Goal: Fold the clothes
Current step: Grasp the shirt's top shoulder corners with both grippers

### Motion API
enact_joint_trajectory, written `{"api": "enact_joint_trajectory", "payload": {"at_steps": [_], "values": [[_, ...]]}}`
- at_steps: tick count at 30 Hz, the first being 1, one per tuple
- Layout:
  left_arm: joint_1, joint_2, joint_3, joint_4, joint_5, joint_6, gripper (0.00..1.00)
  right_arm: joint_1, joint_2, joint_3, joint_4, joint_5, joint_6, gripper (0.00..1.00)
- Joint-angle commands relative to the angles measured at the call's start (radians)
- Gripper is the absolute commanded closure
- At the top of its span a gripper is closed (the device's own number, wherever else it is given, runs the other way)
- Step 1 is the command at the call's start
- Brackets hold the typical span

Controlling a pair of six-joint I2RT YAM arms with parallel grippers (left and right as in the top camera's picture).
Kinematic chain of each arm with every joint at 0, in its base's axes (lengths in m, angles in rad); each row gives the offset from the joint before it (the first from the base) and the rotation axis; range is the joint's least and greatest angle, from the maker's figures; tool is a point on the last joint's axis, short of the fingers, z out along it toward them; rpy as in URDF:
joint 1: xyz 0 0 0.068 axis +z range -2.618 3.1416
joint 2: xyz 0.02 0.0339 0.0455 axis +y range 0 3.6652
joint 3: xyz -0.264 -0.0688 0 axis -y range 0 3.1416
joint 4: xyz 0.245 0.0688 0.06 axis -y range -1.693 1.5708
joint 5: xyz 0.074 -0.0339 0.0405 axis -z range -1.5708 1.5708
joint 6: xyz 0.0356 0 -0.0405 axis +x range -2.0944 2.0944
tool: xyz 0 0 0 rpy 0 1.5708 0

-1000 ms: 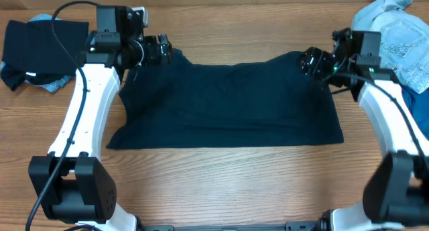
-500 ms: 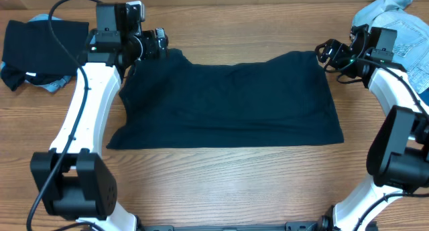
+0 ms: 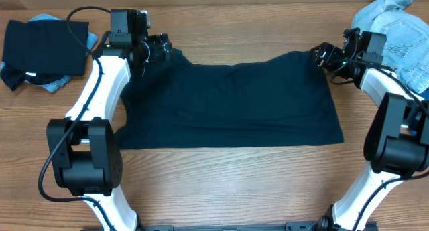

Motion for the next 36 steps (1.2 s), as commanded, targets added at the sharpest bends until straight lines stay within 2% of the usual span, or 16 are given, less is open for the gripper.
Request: {"api": "enact_joint_trajectory", "payload": {"at_steps": [1, 6, 11, 17, 23, 30, 36], "values": [[-0.002, 0.002, 0.023, 0.021, 0.015, -0.023, 0.11, 0.019, 0.032, 0.029, 0.014, -0.002, -0.004, 0.17], [-0.002, 0.002, 0.023, 0.012, 0.016, -0.027, 0.12, 0.05, 0.075, 0.029, 0.029, 0.008, 0.001, 0.19], [-0.002, 0.002, 0.023, -0.001, 0.015, -0.027, 0.11, 0.076, 0.079, 0.029, 0.036, 0.008, -0.005, 0.31], [-0.002, 0.003, 0.023, -0.005, 0.015, -0.026, 0.11, 0.079, 0.079, 0.029, 0.026, 0.008, -0.003, 0.66], [-0.002, 0.003, 0.023, -0.005, 0.0, -0.022, 0.11, 0.065, 0.076, 0.03, 0.023, 0.003, 0.001, 0.81], [-0.002, 0.019, 0.023, 0.049, -0.011, -0.029, 0.11, 0.053, 0.038, 0.03, -0.001, -0.053, 0.0, 0.92], [0.031, 0.126, 0.024, 0.074, 0.069, -0.095, 0.16, 0.064, -0.006, 0.03, -0.02, -0.074, 0.0, 0.92]]}}
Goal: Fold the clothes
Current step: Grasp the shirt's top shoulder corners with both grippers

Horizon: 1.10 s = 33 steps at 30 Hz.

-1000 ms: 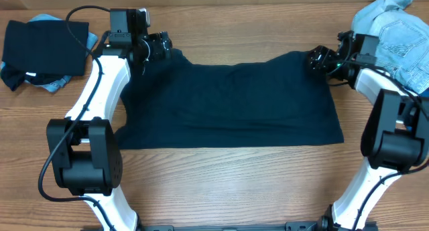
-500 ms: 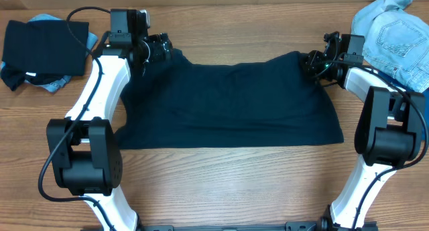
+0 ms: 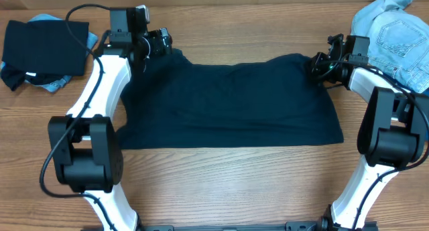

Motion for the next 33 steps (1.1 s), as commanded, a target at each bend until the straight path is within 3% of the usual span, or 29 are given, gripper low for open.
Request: {"api": "enact_joint_trajectory", "payload": {"at_steps": [1, 9, 26, 33], "values": [[0.033, 0.109, 0.018, -0.003, 0.048, -0.05, 0.16, 0.014, -0.063, 0.022, 0.012, -0.024, -0.001, 0.92], [0.08, 0.19, 0.018, 0.029, 0.055, -0.048, 0.17, 0.026, -0.063, 0.022, -0.007, -0.024, -0.002, 0.92], [0.05, 0.278, 0.018, 0.079, -0.086, 0.013, 0.18, 0.04, -0.063, 0.022, -0.013, -0.024, -0.002, 0.92], [0.093, 0.276, 0.067, 0.072, -0.005, 0.002, 0.16, 0.045, -0.063, 0.022, -0.013, -0.024, -0.002, 0.92]]}}
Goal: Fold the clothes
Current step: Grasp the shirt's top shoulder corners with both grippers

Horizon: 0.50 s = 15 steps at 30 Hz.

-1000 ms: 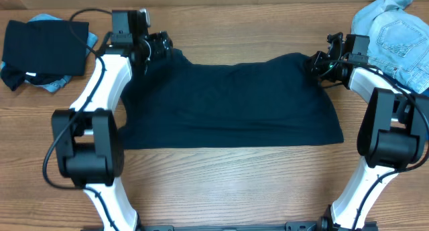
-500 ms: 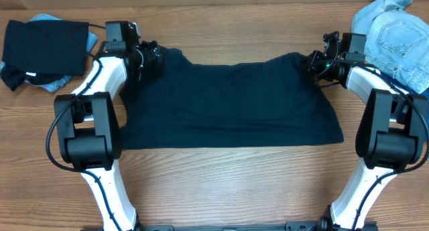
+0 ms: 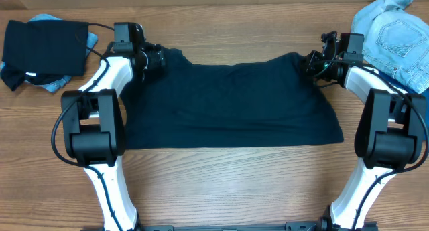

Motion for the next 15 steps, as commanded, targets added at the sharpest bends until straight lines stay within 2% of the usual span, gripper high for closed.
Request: {"api": "enact_joint_trajectory", "payload": {"at_steps": [1, 6, 11, 15], "values": [[0.051, 0.039, 0.05, 0.003, 0.087, -0.009, 0.16, 0.006, -0.04, 0.022, 0.001, -0.015, -0.002, 0.92], [0.101, 0.039, 0.068, 0.037, 0.261, -0.011, 0.19, 0.015, -0.04, 0.022, 0.006, -0.015, -0.002, 0.92], [0.118, 0.039, 0.084, 0.035, 0.289, -0.007, 0.19, 0.015, -0.04, 0.022, 0.009, -0.014, -0.002, 0.92], [0.121, 0.04, 0.084, 0.014, 0.224, -0.006, 0.13, 0.016, -0.04, 0.022, 0.01, -0.014, -0.002, 0.92]]}}
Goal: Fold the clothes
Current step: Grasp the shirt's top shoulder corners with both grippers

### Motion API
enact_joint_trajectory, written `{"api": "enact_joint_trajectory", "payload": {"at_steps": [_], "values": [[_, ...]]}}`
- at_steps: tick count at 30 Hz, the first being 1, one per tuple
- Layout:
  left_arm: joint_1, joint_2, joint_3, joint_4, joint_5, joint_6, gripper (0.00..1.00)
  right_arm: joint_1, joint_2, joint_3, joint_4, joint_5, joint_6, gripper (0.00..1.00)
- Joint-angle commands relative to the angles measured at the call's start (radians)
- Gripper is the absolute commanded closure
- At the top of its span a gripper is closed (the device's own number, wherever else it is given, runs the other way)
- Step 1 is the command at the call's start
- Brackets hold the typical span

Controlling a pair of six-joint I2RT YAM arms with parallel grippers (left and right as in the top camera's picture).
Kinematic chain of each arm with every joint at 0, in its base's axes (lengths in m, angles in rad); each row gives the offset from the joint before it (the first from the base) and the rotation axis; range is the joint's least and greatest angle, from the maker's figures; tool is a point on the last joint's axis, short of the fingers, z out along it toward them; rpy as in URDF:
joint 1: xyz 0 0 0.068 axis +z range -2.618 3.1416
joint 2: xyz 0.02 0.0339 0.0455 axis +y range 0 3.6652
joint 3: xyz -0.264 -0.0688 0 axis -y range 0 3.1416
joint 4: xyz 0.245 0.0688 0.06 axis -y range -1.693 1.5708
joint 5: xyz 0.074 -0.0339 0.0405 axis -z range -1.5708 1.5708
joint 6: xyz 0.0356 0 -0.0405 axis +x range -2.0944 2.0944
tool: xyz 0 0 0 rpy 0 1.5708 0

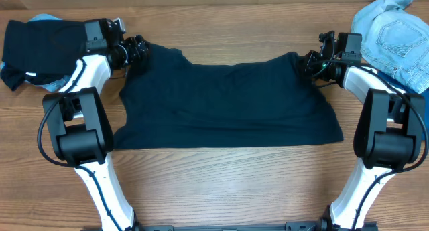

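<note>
A dark navy garment (228,104) lies spread flat across the middle of the wooden table (221,184) in the overhead view. My left gripper (137,51) sits at its far left corner, and the cloth there is drawn out to a point toward the fingers, so it looks shut on that corner. My right gripper (306,62) rests on the garment's far right corner. Its fingers are too small and dark against the cloth to show whether they are closed.
A folded dark cloth (43,43) lies at the far left on a light blue piece (47,86), just behind the left arm. Light blue denim (392,30) is heaped at the far right corner, close to the right wrist.
My left gripper has moved left, and the garment's far left corner has gone with it, stretching that edge outward. The right gripper is where it was.
Both grippers first hovered just outside the garment's far corners. The right one then moved inward onto the right corner and the left one lowered onto the left corner. Now the left corner is pulled out to the left while the right corner stays put.
</note>
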Motion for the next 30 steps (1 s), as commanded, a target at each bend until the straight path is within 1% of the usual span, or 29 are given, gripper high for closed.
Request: {"api": "enact_joint_trajectory", "payload": {"at_steps": [1, 6, 10, 19, 23, 27, 29, 30], "values": [[-0.006, 0.018, 0.025, -0.028, -0.025, -0.001, 0.12, 0.008, -0.04, 0.022, 0.009, -0.009, -0.001, 0.92], [-0.007, 0.032, 0.025, -0.064, -0.033, 0.016, 0.12, 0.008, -0.04, 0.022, 0.013, -0.009, -0.001, 0.92], [-0.006, 0.051, 0.025, -0.081, -0.071, 0.018, 0.12, 0.008, -0.04, 0.022, 0.016, -0.009, -0.001, 0.92], [-0.03, 0.098, 0.025, -0.075, -0.049, 0.019, 0.12, 0.01, -0.04, 0.022, 0.02, -0.009, -0.001, 0.92], [-0.048, 0.1, 0.025, -0.062, -0.026, 0.021, 0.16, 0.01, -0.04, 0.022, 0.021, -0.009, -0.001, 0.92], [-0.058, 0.1, 0.025, -0.063, -0.024, 0.021, 0.25, 0.01, -0.04, 0.022, 0.02, -0.009, -0.001, 0.92], [-0.057, 0.1, 0.025, -0.063, -0.024, 0.021, 0.27, 0.01, -0.04, 0.022, 0.02, -0.009, -0.001, 0.92], [-0.057, 0.1, 0.025, -0.063, -0.025, 0.021, 0.3, 0.01, -0.04, 0.022, 0.02, -0.009, -0.001, 0.92]]}}
